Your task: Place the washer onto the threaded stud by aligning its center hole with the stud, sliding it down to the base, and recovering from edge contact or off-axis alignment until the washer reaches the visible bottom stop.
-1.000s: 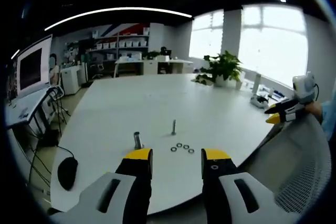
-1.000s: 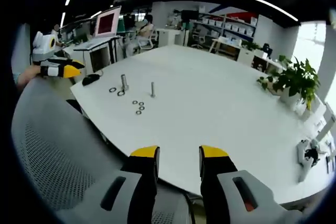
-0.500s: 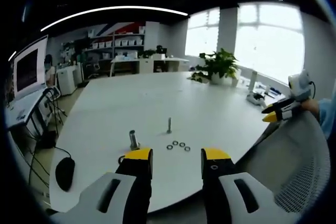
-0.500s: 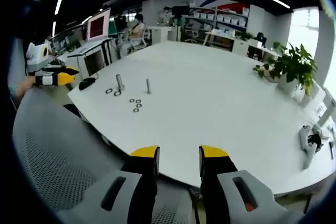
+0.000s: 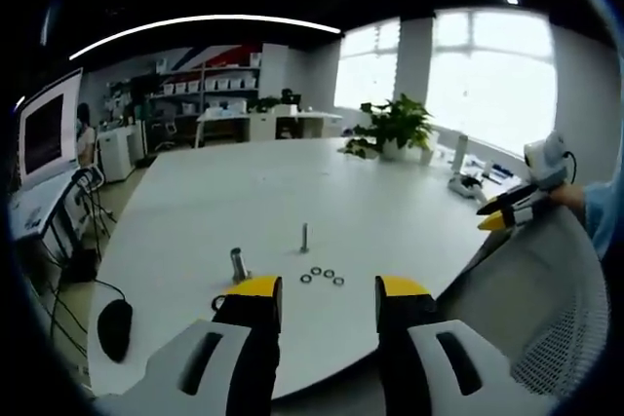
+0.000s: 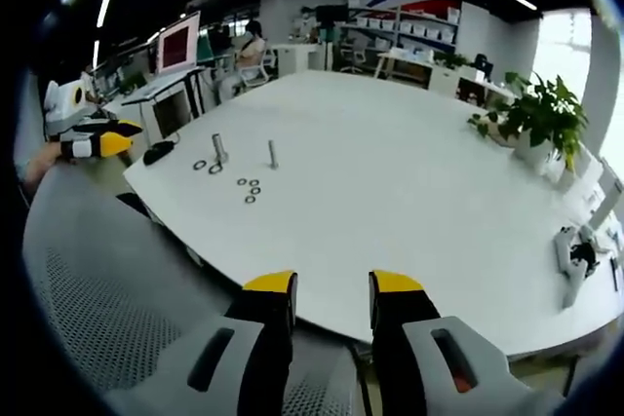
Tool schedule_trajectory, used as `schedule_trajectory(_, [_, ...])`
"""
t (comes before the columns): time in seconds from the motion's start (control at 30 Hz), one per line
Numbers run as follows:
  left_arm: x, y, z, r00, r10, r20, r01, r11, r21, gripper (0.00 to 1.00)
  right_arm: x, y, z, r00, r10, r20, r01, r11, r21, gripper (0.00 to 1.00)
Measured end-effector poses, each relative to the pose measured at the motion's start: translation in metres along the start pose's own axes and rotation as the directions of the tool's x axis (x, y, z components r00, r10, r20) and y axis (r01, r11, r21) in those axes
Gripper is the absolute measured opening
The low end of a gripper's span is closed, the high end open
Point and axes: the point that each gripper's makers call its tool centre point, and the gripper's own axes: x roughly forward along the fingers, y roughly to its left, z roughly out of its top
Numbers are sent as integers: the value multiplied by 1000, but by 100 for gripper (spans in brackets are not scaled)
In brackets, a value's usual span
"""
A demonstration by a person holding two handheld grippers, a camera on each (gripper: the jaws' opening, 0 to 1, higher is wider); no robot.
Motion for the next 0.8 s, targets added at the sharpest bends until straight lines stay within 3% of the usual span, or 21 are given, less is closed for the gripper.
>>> schedule_trajectory(0.27, [0, 3, -1, 1000, 3, -9, -3, 1000, -9, 35, -9, 2, 5, 999, -38, -1, 38, 997, -62, 33])
schedule_trajectory(0.37, [1, 3, -2, 1000, 5, -13, -5, 1000, -9, 35, -17, 15, 12, 999, -20, 31, 22, 999, -37, 34])
schedule_trajectory(0.53, [0, 4, -1, 1000, 12, -10, -12, 1000, -12, 35, -15, 31, 15, 999, -5, 46, 8, 998, -63, 34])
schedule_trajectory(0.6, [-1, 6, 2, 1000, 23, 8, -23, 1000, -11, 35, -13, 27, 12, 999, -37, 40, 41, 992, -123, 33])
schedule_trajectory(0.8, [0, 6, 4, 1000, 24, 15, -24, 1000, -5, 35, -11, 25, 14, 997, -55, 53, 62, 986, -155, 30])
